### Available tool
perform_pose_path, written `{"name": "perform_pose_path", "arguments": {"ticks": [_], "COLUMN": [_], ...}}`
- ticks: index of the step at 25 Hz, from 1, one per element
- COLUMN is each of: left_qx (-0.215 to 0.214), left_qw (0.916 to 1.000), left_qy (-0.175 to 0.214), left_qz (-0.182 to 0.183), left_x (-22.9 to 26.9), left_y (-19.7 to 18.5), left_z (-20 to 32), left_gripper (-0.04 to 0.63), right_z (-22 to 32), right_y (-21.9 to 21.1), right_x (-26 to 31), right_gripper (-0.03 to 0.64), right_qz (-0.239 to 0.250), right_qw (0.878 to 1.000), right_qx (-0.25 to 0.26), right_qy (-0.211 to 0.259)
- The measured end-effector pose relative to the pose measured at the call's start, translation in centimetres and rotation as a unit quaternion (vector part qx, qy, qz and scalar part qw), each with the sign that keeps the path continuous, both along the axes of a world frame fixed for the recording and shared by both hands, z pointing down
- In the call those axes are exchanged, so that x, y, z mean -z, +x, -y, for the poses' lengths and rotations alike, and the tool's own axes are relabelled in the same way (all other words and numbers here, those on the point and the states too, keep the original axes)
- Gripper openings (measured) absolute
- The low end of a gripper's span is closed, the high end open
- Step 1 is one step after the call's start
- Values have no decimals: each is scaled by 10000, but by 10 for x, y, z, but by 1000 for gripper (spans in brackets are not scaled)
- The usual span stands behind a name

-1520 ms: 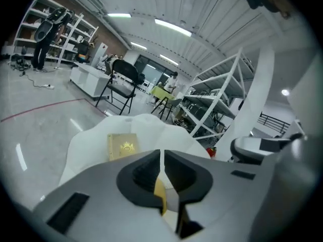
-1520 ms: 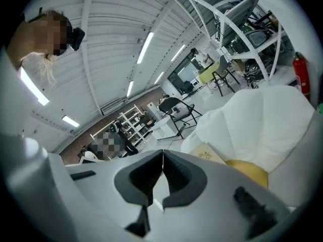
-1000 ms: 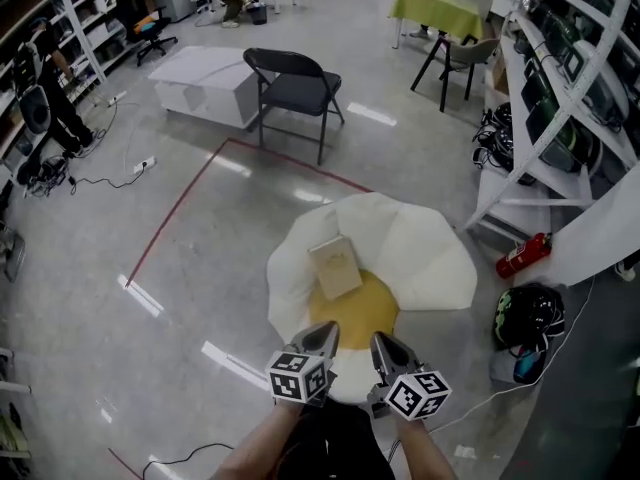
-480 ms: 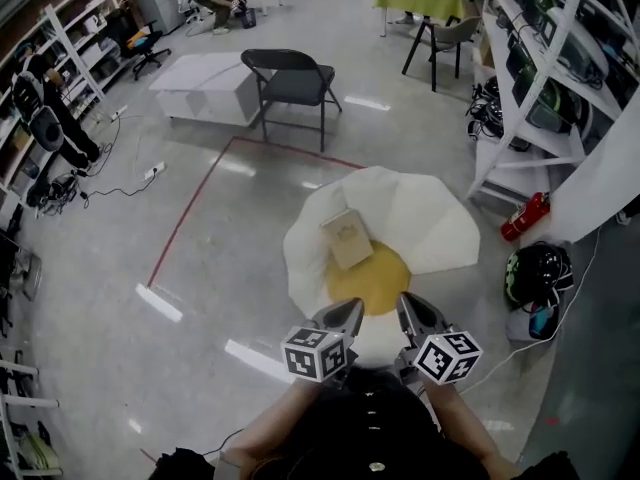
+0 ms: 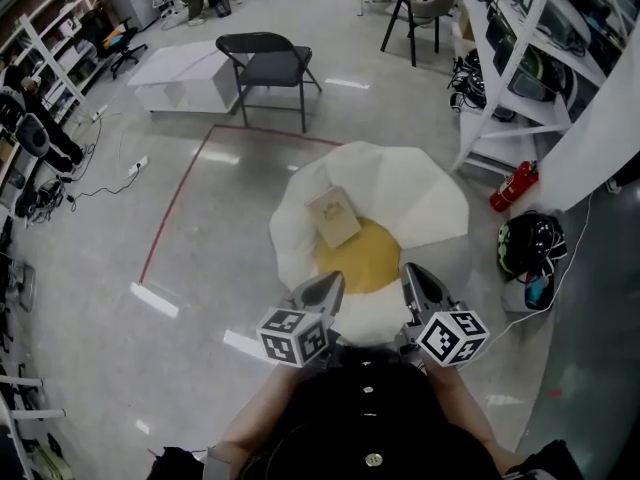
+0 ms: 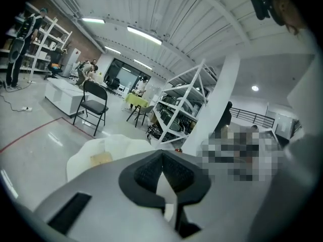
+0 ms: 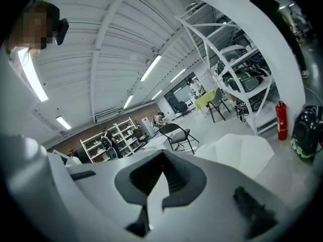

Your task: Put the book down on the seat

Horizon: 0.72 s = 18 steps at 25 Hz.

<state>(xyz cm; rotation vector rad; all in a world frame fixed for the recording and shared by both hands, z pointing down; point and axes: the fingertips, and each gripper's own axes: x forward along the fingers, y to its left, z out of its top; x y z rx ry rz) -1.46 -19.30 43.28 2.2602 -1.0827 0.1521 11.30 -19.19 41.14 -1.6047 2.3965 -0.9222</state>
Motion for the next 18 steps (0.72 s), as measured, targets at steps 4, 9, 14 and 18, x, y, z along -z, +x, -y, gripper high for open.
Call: {"name": "perform_pose_path", "arguments": {"ticks": [4,9,14,18], "left_qx": [182,224,273,321], "left_qw": [9998,9997,9996,9994], "left_qy": [-6,20,-19,-81], "left_qz": [29,-20,44,55], "left_x": [1,6,5,3], "left_y": [-3,-4,-8,-12], "left_z": [5,9,7,6], "left_gripper": [11,11,11,11], "right_z": [1,7,10,11], "right_y": [4,-7,-15,-19], "right_x": [5,10,14,15], "right_gripper": [11,11,11,11], "right_qz": [4,41,47,64], "right_qw": [9999,9995,9987,9982], "right_qx": [69,260,428,499], "right_qy": [86,171,290,325]}}
